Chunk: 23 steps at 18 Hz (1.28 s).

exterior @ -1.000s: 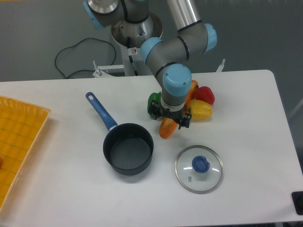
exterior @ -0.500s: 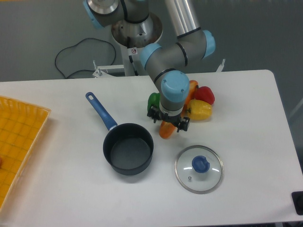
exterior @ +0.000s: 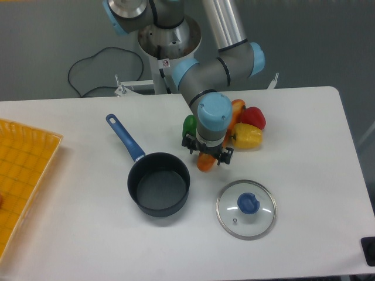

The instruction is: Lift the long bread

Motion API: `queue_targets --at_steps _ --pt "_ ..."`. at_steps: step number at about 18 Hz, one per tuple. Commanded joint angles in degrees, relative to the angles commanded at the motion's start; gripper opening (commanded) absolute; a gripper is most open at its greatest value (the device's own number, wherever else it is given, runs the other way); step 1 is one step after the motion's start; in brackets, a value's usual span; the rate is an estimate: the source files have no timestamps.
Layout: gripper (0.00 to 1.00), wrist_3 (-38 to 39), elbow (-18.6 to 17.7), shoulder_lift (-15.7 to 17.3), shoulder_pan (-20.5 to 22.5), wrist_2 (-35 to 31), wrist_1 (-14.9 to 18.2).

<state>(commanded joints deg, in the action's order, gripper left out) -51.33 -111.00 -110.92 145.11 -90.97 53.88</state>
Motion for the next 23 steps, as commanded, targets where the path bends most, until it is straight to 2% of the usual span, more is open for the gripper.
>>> queue_targets --at_steps 4,6,7,11,13,15,18,20,22,23 --pt "0.82 0.0 0.0 -0.53 0.0 -0.09 -0.09" --pt "0.73 0.0 0.0 -0.44 0.0 -0.09 -0.09" --pt "0.63 0.0 0.0 -0.44 0.0 -0.09 -0.09" --pt "0.42 -1.93 0.61 -0.09 0.17 -0.09 0.09" --pt "0.24 -2.2 0.79 -0.09 0.17 -0.09 0.09" --pt "0.15 -2.2 0.79 0.0 0.26 -0.09 0.09" --pt "0.1 -2.11 1.75 0.35 0.35 -0.17 0.26" --pt "0.1 -2.2 2.54 1.92 0.61 -0.18 0.7" --pt "0.1 -2.29 3.6 2.81 0.97 -0.17 1.75" --pt "0.1 -2.29 4.65 3.25 1.14 -0.18 3.32"
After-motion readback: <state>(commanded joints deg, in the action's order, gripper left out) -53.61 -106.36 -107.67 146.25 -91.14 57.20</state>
